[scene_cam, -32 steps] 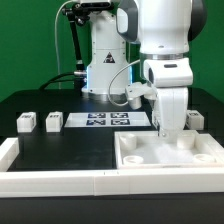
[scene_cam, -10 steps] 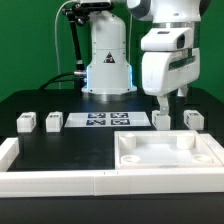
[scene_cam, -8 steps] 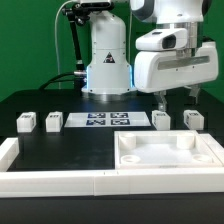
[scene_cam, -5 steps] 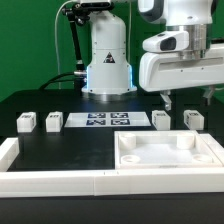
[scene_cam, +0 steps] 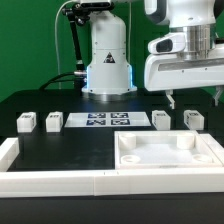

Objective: Assemble square table

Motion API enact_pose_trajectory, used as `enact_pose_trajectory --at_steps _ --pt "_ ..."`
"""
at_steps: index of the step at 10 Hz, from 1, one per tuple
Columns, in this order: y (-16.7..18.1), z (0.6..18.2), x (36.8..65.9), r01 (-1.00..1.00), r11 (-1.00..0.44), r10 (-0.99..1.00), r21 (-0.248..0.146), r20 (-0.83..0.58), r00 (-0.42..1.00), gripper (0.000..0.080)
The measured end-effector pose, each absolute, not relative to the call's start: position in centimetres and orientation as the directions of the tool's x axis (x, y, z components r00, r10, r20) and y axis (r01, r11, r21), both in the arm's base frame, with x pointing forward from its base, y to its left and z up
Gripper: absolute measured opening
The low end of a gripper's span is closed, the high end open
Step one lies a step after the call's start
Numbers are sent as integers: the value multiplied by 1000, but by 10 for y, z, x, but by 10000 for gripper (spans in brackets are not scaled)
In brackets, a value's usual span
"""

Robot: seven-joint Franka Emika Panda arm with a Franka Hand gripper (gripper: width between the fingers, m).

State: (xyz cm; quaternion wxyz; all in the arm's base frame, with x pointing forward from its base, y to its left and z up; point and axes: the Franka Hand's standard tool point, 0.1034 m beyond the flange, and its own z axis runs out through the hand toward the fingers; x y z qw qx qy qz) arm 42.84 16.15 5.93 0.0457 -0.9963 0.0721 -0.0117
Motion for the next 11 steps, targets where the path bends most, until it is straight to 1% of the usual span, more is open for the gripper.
enact_pose_trajectory --at_steps 1,2,5,7,8,9,11 --pt "173 57 421 -131 -987 -134 -97 23 991 649" --pt "182 55 413 -71 -993 -74 -95 24 997 649" --pt "182 53 409 -49 -995 -49 -87 2 999 649" --pt "177 53 407 -27 -998 -21 -57 -117 993 649" --pt "178 52 402 -13 -999 -4 -44 -193 981 649" --pt "182 53 398 33 -999 43 -42 -258 965 649" --pt "183 54 394 51 -997 72 -66 -389 918 649"
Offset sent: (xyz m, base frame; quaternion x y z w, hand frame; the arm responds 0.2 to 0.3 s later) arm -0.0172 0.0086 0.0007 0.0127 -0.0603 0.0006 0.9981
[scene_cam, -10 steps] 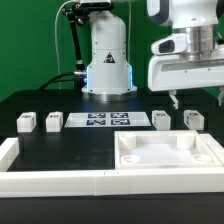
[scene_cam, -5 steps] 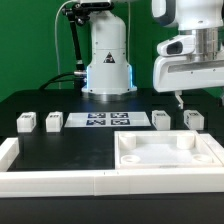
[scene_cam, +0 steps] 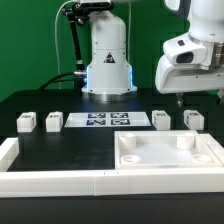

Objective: Assemble square table

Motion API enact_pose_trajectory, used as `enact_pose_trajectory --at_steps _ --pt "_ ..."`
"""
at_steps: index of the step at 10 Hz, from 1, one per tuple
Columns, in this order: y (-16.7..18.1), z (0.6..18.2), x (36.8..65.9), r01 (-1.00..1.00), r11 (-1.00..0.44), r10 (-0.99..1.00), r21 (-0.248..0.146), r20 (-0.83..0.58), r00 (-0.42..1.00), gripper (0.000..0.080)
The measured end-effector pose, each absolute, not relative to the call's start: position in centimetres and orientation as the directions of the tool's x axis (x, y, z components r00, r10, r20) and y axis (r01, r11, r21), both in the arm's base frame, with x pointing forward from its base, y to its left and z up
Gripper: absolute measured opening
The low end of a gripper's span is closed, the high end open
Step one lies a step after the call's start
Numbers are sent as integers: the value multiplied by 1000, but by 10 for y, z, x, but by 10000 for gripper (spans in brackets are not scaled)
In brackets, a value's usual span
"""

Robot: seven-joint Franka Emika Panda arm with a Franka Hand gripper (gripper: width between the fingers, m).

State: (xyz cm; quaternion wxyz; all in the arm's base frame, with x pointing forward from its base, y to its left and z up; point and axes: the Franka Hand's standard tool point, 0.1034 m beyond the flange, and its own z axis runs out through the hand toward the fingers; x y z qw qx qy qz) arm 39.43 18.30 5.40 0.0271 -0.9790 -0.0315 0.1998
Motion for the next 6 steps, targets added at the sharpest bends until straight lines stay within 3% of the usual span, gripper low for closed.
enact_pose_trajectory --at_steps 6 --pt "180 43 382 58 -996 86 -64 -679 729 649"
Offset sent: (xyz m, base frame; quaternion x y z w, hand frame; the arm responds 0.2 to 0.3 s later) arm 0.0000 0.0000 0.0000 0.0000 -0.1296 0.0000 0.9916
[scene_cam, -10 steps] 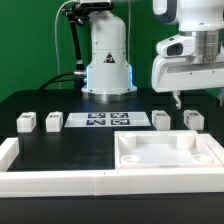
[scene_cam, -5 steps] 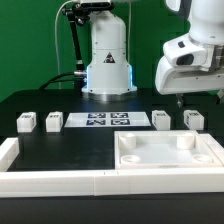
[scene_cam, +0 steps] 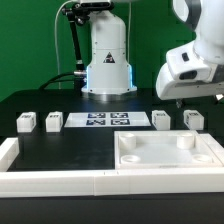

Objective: Assemble square table

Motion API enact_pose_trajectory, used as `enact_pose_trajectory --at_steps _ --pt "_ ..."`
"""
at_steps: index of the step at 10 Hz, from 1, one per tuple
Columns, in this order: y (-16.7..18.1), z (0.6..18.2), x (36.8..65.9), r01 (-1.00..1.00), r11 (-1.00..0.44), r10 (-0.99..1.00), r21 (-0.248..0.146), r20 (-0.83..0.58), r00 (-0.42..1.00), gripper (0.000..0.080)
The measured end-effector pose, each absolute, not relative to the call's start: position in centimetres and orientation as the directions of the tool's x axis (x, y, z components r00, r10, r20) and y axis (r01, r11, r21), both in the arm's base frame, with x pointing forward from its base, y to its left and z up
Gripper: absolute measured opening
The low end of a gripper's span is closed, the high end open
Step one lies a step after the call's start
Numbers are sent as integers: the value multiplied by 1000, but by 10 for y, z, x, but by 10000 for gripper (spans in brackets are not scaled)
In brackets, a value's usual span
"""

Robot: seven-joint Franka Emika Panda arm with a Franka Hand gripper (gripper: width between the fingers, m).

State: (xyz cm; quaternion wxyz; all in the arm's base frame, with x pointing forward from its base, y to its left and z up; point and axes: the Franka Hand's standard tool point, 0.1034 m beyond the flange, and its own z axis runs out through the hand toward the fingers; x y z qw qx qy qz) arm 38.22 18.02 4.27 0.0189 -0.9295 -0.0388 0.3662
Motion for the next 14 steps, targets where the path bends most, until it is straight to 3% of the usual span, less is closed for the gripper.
enact_pose_trajectory --at_steps 10,11,13,14 --pt "180 16 362 55 -997 75 -52 -742 666 649" --pt "180 16 362 55 -997 75 -51 -743 666 619" --pt "180 16 362 55 -997 75 -52 -743 666 317" --pt "180 16 362 55 -997 75 -52 -742 666 317"
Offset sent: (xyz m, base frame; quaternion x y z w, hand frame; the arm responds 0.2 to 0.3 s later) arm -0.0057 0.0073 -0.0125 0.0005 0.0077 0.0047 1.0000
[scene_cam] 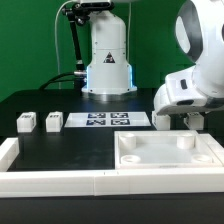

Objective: Assemble square table

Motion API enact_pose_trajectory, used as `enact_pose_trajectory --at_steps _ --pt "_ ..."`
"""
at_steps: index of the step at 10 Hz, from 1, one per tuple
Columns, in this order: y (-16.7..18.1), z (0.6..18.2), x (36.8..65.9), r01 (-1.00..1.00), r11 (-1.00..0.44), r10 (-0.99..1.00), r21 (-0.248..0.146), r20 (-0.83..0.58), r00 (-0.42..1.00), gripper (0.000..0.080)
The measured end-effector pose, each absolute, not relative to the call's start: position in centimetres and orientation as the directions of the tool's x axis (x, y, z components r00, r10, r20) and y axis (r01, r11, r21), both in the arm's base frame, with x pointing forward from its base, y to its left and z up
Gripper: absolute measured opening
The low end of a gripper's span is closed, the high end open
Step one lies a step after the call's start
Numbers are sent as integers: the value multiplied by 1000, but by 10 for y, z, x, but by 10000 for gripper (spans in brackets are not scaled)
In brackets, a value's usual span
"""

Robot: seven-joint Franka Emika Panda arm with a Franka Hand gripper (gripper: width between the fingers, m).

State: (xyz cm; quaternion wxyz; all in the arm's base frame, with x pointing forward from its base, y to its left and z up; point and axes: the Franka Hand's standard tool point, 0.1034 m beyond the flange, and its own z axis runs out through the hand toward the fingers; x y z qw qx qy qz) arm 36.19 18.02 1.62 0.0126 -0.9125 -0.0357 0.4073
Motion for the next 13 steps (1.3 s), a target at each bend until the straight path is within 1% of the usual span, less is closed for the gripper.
enact_pose_trajectory --at_steps 1,4,5,6,7,8,10,11,13 --pt "180 16 362 55 -997 75 -52 -742 666 285" --pt "180 16 362 55 -997 75 -52 -742 666 285" --pt "179 18 363 66 -996 89 -60 -740 667 285" --pt "178 29 370 82 -994 109 -73 -724 681 285" --pt "177 44 377 95 -991 130 -89 -706 696 285" --pt "174 65 382 99 -990 140 -99 -698 703 287" --pt "166 101 389 92 -991 132 -96 -682 719 287" --pt "165 114 392 93 -991 133 -95 -662 738 287" --pt "165 111 392 93 -991 132 -95 -660 739 287"
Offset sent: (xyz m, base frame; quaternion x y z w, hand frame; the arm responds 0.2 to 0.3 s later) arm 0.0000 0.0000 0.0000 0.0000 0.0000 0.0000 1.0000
